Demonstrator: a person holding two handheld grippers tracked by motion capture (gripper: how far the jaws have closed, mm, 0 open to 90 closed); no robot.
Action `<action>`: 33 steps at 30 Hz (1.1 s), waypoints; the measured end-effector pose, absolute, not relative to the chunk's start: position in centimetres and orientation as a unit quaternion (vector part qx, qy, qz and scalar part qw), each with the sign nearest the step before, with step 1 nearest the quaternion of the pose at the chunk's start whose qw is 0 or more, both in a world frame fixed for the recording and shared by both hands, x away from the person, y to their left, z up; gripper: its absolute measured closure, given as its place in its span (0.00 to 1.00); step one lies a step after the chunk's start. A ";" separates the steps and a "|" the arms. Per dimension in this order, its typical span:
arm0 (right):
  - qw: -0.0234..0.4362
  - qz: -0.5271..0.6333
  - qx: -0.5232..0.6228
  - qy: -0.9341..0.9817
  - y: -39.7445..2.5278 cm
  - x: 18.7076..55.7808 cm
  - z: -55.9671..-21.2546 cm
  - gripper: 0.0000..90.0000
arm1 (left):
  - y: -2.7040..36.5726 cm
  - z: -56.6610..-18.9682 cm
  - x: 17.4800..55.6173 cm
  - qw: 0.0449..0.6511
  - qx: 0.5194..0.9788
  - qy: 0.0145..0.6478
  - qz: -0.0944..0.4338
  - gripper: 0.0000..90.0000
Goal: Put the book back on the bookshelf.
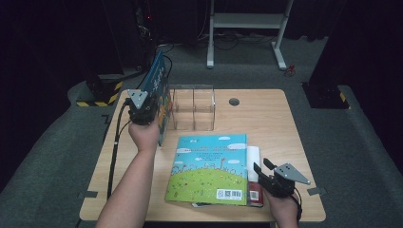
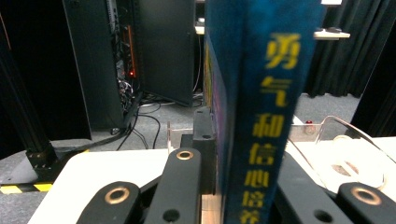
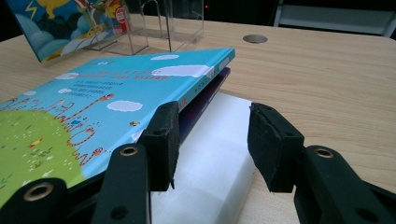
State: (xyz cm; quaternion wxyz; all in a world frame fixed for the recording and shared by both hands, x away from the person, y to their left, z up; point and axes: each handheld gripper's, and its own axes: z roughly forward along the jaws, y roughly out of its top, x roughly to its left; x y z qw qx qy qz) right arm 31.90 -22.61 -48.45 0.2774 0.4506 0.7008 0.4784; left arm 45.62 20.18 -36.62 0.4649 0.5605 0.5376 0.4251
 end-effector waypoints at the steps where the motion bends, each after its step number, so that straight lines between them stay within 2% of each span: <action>1: 0.278 0.478 0.451 0.701 -22.6 31.9 -48.4 0.60 | 20.2 -36.7 45.7 0.465 0.560 0.538 0.426 0.93; 21: 0.276 0.478 0.449 0.703 -22.5 31.9 -48.5 0.60 | 21.0 -37.3 45.0 0.468 0.577 0.522 0.419 0.91; 33: 0.276 0.476 0.449 0.704 -22.4 31.8 -48.5 0.60 | 21.9 -38.3 44.8 0.450 0.598 0.518 0.413 0.87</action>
